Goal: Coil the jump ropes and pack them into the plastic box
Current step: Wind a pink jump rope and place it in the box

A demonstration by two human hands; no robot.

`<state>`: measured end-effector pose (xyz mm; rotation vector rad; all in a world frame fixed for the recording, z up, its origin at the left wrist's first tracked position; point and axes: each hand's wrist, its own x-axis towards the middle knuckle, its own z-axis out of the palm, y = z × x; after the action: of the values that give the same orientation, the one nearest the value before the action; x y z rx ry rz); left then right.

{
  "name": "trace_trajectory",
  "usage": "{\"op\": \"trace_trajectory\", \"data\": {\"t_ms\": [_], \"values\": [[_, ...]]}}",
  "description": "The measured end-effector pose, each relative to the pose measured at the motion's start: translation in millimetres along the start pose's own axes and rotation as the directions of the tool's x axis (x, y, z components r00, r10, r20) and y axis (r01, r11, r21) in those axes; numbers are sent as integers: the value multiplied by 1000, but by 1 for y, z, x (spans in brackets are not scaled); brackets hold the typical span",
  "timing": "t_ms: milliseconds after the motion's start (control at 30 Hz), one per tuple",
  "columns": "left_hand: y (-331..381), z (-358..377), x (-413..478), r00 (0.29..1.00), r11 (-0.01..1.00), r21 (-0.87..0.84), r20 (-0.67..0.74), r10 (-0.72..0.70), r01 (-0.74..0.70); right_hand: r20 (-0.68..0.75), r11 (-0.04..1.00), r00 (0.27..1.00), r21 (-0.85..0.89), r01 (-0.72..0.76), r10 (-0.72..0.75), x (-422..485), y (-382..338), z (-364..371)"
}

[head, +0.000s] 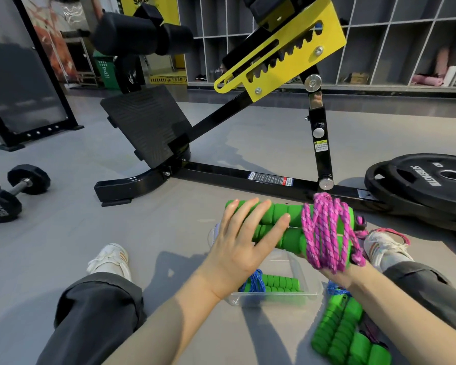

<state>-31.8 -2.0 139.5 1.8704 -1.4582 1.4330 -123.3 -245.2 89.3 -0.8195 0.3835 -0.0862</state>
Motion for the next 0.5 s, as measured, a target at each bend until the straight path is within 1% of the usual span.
{"op": "trace_trajectory", "data": {"t_ms": [33,67,100,133,167,233,267,333,433,500], "values": [[-1,0,0,999,999,-11,-26,-44,44,44,994,994,58,96,-99,-14,8,34],[-1,2,0,996,997,-14,-31,-80,79,201,990,973,105,91,-110,-18,13,64],[-1,1,1,995,995,-1,-15,-101,101,284,985,953,160,65,-109,-20,11,79],[-2,1,1,991,991,-11,6,-137,137,298,979,941,167,115,-162,-27,4,93],[-3,2,1,986,985,-31,27,-166,167,281,967,929,153,203,-240,-36,2,109],[-2,2,0,978,977,-65,62,-199,203,316,943,892,193,273,-323,-50,-3,125],[-2,2,0,975,973,-82,70,-212,217,317,940,896,239,244,-313,-45,-3,116],[-3,4,1,964,960,-102,86,-253,261,303,939,907,269,213,-292,-42,-3,113],[0,4,2,951,945,-125,113,-288,301,308,953,906,184,241,-289,-36,-7,108],[4,3,3,947,938,-153,124,-295,312,272,959,921,123,254,-279,-34,-8,110]]}}
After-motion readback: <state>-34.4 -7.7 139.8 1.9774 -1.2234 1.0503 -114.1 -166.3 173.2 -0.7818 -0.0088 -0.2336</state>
